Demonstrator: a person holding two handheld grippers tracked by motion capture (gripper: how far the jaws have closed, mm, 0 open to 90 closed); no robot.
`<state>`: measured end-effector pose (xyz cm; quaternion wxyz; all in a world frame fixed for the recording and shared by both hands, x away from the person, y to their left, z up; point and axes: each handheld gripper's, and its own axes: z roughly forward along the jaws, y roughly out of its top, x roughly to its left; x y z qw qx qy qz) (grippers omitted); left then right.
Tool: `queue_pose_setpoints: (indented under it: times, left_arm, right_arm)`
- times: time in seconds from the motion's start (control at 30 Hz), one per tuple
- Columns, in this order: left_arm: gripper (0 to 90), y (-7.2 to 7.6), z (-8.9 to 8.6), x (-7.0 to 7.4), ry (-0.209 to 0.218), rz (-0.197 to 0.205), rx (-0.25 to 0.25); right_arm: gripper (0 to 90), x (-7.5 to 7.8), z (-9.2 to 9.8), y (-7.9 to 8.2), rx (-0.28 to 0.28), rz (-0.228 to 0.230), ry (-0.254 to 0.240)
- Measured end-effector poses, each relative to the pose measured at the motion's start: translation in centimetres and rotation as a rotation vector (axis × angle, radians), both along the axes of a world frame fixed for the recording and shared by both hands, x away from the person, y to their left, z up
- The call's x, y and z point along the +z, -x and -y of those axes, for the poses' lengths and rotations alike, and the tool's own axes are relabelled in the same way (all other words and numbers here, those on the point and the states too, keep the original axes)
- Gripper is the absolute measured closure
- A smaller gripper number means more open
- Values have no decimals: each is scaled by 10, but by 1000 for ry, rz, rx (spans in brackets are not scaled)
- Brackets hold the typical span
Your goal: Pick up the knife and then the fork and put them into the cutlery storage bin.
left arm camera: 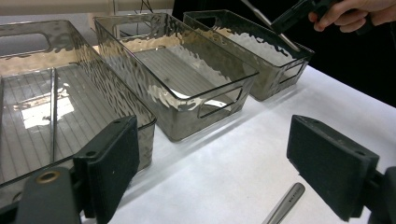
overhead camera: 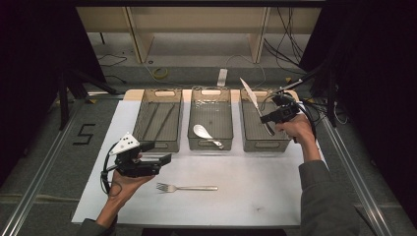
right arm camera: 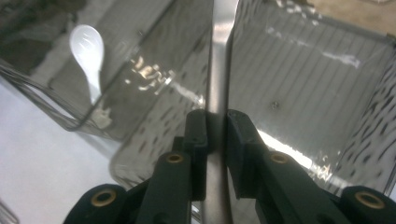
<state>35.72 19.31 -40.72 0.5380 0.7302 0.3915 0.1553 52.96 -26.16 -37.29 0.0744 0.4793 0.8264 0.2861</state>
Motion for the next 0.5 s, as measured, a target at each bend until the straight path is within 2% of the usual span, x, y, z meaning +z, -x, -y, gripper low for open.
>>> queue_pose_setpoints:
  times: [0.33,0.5]
  left_arm:
    - [165,0,1,0,-11,-1,-5]
    - [165,0,2,0,-10,-2,-6]
  right_arm:
    - [798,-21,3,-2,-43,-49,15]
    - [798,-27,3,-3,-84,-73,20]
